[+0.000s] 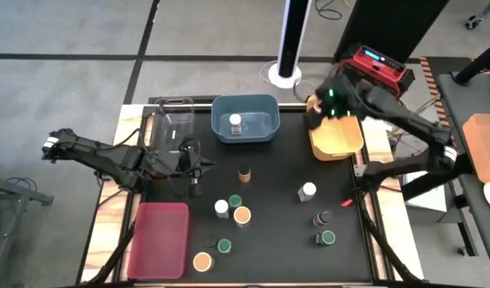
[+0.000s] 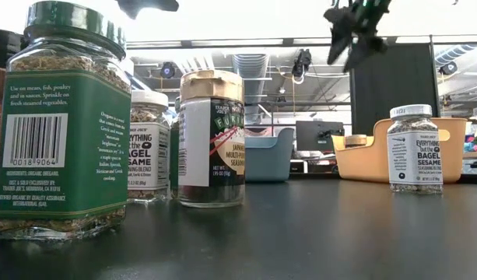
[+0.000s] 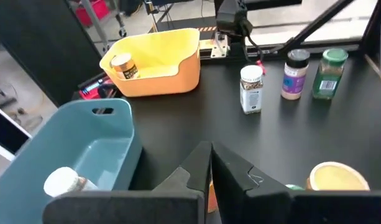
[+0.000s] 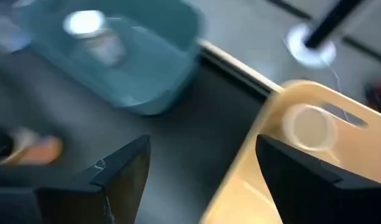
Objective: Sort spices by type
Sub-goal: Put the bottom left green seasoning bottle into the pink bin
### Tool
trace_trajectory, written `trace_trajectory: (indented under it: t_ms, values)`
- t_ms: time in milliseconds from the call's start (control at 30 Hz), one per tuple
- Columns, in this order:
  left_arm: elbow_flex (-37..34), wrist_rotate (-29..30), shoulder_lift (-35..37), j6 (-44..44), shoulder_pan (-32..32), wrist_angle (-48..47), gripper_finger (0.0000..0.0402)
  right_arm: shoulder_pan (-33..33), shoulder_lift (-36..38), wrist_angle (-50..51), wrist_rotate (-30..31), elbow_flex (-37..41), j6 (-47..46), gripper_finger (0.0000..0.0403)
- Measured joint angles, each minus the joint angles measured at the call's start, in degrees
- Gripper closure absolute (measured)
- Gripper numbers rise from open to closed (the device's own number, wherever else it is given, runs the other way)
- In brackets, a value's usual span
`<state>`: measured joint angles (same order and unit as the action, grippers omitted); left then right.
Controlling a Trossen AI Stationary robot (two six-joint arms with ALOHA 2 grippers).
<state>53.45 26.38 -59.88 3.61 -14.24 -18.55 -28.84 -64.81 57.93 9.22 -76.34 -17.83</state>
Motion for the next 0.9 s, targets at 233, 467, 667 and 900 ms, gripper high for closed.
trace_trajectory:
  t_ms: [233, 467, 667, 900]
  values:
    - [0.0, -1.5, -4.1, 4.2, -5.2, 5.4, 0.0402, 25.1, 3.3, -7.3, 16.6, 8.3, -3.9, 0.0148]
    - [2.4, -1.6, -9.9, 8.8, -10.8, 5.2, 0.0402, 41.6, 2.1, -15.3, 21.0, 14.6, -9.1, 0.0164]
    - [9.7, -1.6, -16.0, 9.7, -15.5, -1.2, 0.0402, 49.6, 0.8, -18.1, 21.9, 16.9, -12.7, 0.0166]
    - [20.5, -1.7, -24.4, 17.1, -19.3, -20.7, 0.0402, 54.2, 0.2, -18.3, 27.0, 18.1, -15.5, 0.0158]
